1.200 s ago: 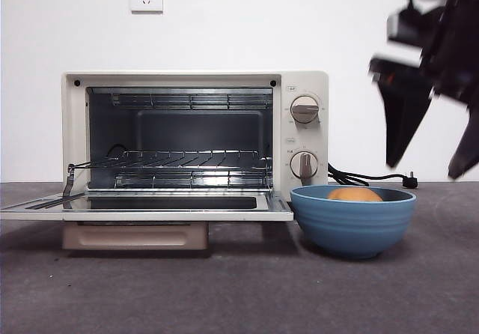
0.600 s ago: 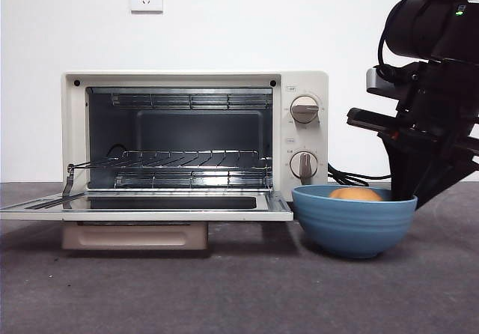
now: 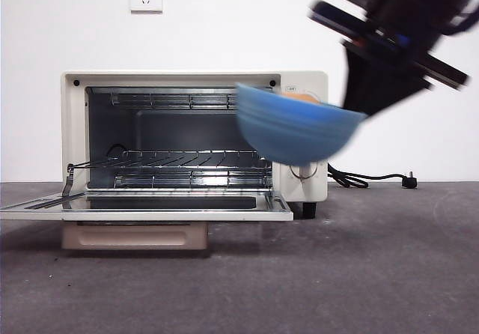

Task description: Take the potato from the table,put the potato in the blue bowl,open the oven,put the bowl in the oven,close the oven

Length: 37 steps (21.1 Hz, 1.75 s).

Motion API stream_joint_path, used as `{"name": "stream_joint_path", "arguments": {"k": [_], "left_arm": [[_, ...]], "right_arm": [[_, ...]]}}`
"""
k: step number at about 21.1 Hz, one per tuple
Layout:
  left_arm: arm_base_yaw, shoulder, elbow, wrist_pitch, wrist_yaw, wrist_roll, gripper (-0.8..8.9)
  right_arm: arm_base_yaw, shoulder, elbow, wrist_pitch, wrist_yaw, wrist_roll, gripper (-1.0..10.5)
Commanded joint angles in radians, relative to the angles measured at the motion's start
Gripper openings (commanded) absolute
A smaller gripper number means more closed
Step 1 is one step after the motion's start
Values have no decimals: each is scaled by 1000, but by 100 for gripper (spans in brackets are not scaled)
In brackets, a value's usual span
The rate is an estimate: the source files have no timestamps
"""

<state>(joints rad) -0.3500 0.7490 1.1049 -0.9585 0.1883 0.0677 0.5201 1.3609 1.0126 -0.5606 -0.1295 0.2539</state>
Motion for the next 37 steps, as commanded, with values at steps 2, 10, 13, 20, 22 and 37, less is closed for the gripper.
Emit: {"name": "stream_joint_path", "arguments": {"k": [2, 10, 13, 20, 22, 37], "left_arm": [[-2, -2, -4, -2, -1, 14, -8], [-2, -2, -4, -5, 2, 14, -8], [-2, -2, -4, -14, 2, 15, -8], [-2, -2, -4, -17, 3, 15, -8], [-2, -2, -4, -16, 3, 15, -8], [-2, -2, -4, -24, 3, 26, -8]], "right_arm": [[64, 74, 95, 57, 26, 76, -14], [92, 396, 393, 55, 83, 137, -14], [92, 469, 455, 64, 111, 150, -14], [82, 506, 468, 135, 163, 175, -14], [77, 506, 468, 131, 163, 175, -13], [77, 531, 468, 138, 163, 185, 199]]}}
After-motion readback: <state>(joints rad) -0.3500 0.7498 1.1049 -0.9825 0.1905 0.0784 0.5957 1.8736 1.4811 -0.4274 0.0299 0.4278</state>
